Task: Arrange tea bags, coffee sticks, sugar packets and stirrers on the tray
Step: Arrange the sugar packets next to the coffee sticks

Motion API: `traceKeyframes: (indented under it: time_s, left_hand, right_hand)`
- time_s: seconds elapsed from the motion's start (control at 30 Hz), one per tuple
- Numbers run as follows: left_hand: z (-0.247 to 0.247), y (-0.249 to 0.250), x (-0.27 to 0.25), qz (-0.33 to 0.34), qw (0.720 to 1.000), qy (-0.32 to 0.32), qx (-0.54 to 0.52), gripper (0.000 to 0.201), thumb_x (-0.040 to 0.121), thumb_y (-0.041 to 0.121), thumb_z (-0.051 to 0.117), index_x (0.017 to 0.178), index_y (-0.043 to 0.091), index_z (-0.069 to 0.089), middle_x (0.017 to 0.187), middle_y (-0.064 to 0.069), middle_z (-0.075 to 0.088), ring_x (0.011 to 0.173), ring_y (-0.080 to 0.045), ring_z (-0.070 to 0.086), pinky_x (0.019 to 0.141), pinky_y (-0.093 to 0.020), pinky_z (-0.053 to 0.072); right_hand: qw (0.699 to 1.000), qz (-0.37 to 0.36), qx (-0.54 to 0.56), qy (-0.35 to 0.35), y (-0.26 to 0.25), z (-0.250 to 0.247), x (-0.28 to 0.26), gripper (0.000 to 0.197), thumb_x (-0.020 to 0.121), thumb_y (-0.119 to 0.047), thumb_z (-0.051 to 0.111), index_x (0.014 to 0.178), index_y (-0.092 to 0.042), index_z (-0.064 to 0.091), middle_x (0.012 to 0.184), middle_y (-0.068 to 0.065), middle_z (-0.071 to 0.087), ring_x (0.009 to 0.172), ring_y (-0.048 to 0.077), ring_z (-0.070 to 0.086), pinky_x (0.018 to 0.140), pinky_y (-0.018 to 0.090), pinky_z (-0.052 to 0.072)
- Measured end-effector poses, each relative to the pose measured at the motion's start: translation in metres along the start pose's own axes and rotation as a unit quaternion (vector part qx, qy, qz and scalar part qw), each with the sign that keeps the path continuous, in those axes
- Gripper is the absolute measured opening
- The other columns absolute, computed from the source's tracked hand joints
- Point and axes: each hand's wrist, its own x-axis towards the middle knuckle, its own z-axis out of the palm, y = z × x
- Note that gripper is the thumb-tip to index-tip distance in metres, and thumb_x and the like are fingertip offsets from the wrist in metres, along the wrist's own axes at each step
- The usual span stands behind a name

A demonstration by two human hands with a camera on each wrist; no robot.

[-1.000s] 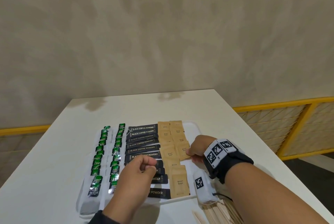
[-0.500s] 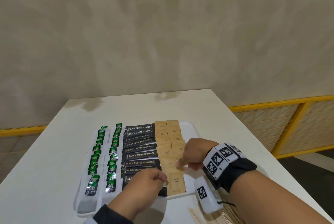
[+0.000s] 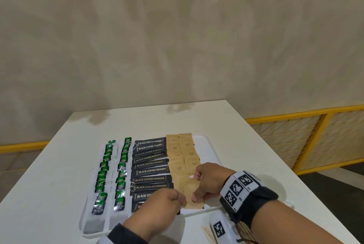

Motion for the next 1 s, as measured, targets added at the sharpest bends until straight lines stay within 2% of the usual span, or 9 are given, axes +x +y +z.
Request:
traceKeyframes:
  time_s: [0.13,0.3,0.37,0.43,0.5,0.67,0.77,0.87,1.0]
  left_hand:
    - [0.002,-0.004,0.002,0.007,1.0,0.023,0.01,0.03,0.085,0.008,0.05,0.078,0.031,0.068,0.102,0.009,0.072,0.1,-0.006,0.063,0.089,-0.018,0.046]
    - [0.004,-0.007,0.006,0.019,0.999,0.032,0.021,0.028,0.086,0.01,0.049,0.077,0.03,0.067,0.1,0.008,0.072,0.097,-0.007,0.063,0.09,-0.021,0.049]
    - [0.004,-0.007,0.006,0.024,0.999,0.037,0.027,0.026,0.087,0.01,0.05,0.077,0.028,0.066,0.1,0.006,0.072,0.097,-0.008,0.064,0.086,-0.02,0.047]
    - [0.004,-0.008,0.006,0.028,0.998,0.039,0.027,0.023,0.089,0.012,0.051,0.079,0.027,0.066,0.101,0.005,0.072,0.099,-0.01,0.064,0.084,-0.019,0.047]
    - [0.004,-0.009,0.005,0.028,0.998,0.044,0.024,0.022,0.089,0.013,0.051,0.08,0.026,0.067,0.102,0.007,0.072,0.099,-0.009,0.064,0.08,-0.016,0.047]
    - [0.005,-0.009,0.005,0.04,0.997,0.044,0.048,0.021,0.09,0.018,0.05,0.081,0.029,0.065,0.103,0.011,0.069,0.095,-0.005,0.061,0.083,-0.018,0.048]
    - [0.003,-0.007,0.005,0.074,0.992,0.029,0.095,0.026,0.092,0.021,0.049,0.101,0.037,0.067,0.108,0.016,0.065,0.113,-0.007,0.051,0.099,-0.023,0.043]
    - [0.001,-0.003,0.005,0.082,0.98,-0.013,0.179,0.038,0.093,0.016,0.042,0.118,0.033,0.064,0.118,0.009,0.06,0.119,-0.012,0.035,0.099,-0.018,0.035]
    - [0.0,-0.003,0.006,0.071,0.977,-0.036,0.196,0.039,0.092,0.016,0.04,0.121,0.03,0.063,0.124,0.008,0.06,0.112,-0.011,0.033,0.093,-0.018,0.033]
  right_hand:
    - [1.0,-0.014,0.018,0.009,0.004,0.0,-0.003,0.037,0.071,-0.011,0.083,0.091,-0.023,0.054,0.079,-0.005,0.062,0.061,0.01,0.058,0.051,0.017,0.046]
    - [0.999,0.003,0.032,-0.003,0.001,-0.002,-0.006,0.044,0.073,-0.005,0.082,0.093,-0.022,0.047,0.079,-0.002,0.061,0.062,0.013,0.059,0.054,0.021,0.049]
    - [0.999,-0.002,0.023,-0.023,-0.003,-0.013,-0.011,0.034,0.077,-0.006,0.078,0.086,-0.021,0.049,0.071,-0.004,0.062,0.061,0.013,0.06,0.057,0.023,0.049]
    - [1.0,-0.009,-0.011,-0.01,-0.009,-0.029,-0.013,0.022,0.08,-0.012,0.077,0.086,-0.019,0.058,0.077,-0.004,0.067,0.078,0.017,0.067,0.076,0.028,0.055]
    - [0.997,-0.003,-0.064,0.038,-0.013,-0.042,-0.008,0.028,0.08,-0.015,0.077,0.102,-0.014,0.061,0.095,0.001,0.07,0.094,0.021,0.069,0.09,0.033,0.055]
    - [0.97,0.013,-0.229,0.076,-0.014,-0.049,0.005,0.045,0.087,-0.015,0.068,0.129,-0.016,0.053,0.122,0.001,0.06,0.089,0.014,0.053,0.074,0.026,0.046]
    - [0.969,0.016,-0.242,0.051,-0.013,-0.043,0.012,0.051,0.085,-0.019,0.071,0.132,-0.017,0.051,0.111,-0.002,0.061,0.076,0.011,0.052,0.069,0.022,0.043]
    - [0.978,0.004,-0.198,0.064,-0.01,-0.037,0.019,0.05,0.08,-0.018,0.077,0.124,-0.019,0.053,0.081,-0.01,0.05,0.067,0.008,0.048,0.059,0.018,0.039]
    - [0.984,-0.006,-0.148,0.095,-0.005,-0.03,0.025,0.043,0.074,-0.015,0.081,0.1,-0.023,0.048,0.091,-0.008,0.053,0.085,0.014,0.052,0.061,0.02,0.041]
